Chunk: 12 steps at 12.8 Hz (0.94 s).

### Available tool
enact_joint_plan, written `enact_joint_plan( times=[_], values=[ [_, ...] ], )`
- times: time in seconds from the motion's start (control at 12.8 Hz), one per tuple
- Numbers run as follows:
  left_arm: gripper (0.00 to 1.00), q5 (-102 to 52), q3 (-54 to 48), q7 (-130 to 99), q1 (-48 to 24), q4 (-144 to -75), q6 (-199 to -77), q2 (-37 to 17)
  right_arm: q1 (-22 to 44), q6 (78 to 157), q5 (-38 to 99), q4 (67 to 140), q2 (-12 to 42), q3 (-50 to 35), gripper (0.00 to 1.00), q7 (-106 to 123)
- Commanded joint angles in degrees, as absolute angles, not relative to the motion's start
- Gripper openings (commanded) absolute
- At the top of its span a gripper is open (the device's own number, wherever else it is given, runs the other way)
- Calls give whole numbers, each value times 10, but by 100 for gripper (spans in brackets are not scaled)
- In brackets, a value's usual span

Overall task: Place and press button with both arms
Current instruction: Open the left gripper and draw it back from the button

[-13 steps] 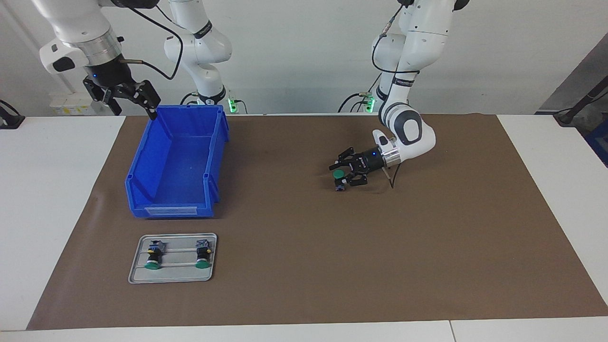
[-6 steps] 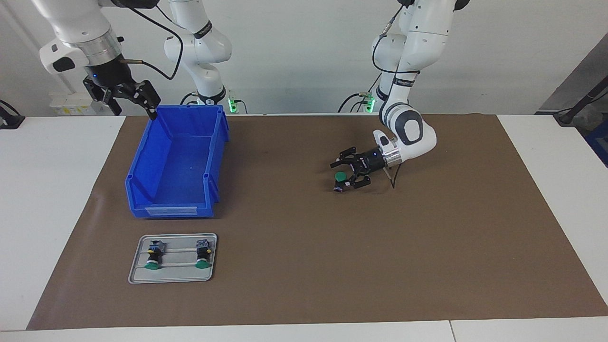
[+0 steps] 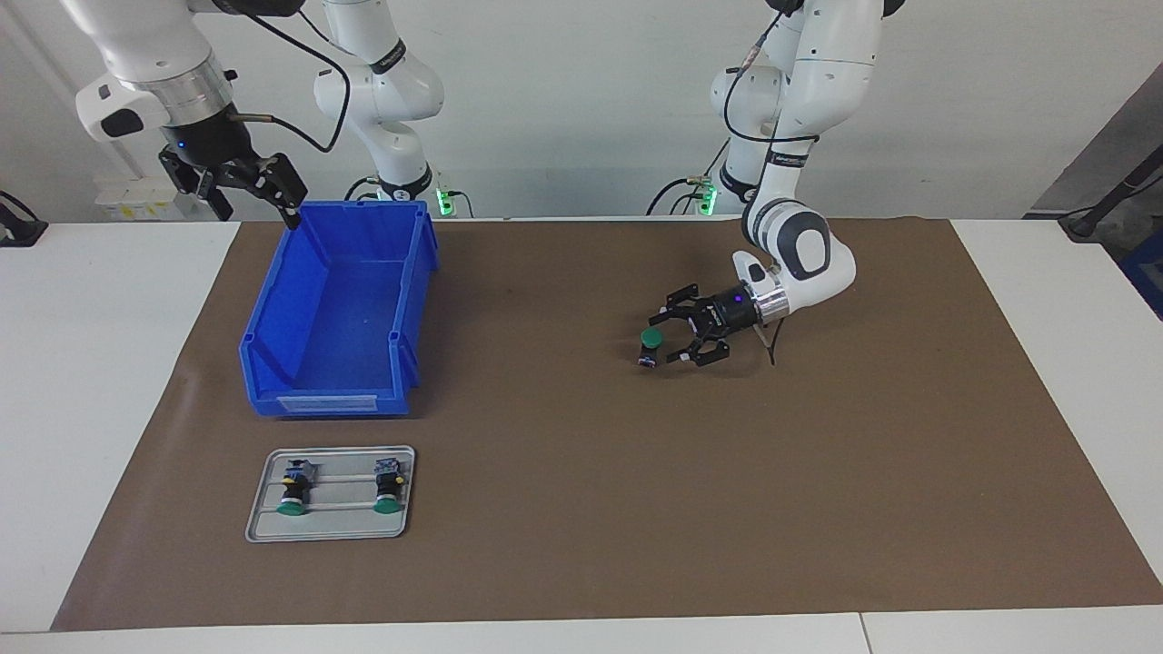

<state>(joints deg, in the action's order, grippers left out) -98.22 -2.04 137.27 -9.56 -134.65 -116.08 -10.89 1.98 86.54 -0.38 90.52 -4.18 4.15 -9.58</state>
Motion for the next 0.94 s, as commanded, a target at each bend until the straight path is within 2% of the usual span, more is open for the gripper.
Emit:
enact_joint_plan(
  times=[0.0,0.31,0.86],
  values=[
    [81,-902,-21,1273,-64,-1308,-1145,-93,21,860,9,908,-48,46,100,-81],
    [81,-735,-18,1055,-53,-1236,-1150,-48,21,860,9,908,-48,46,100,-81],
    [81,-433,-18,752,-54,-1107,-1104,-25,21,860,9,908,-48,46,100,-81]
  ],
)
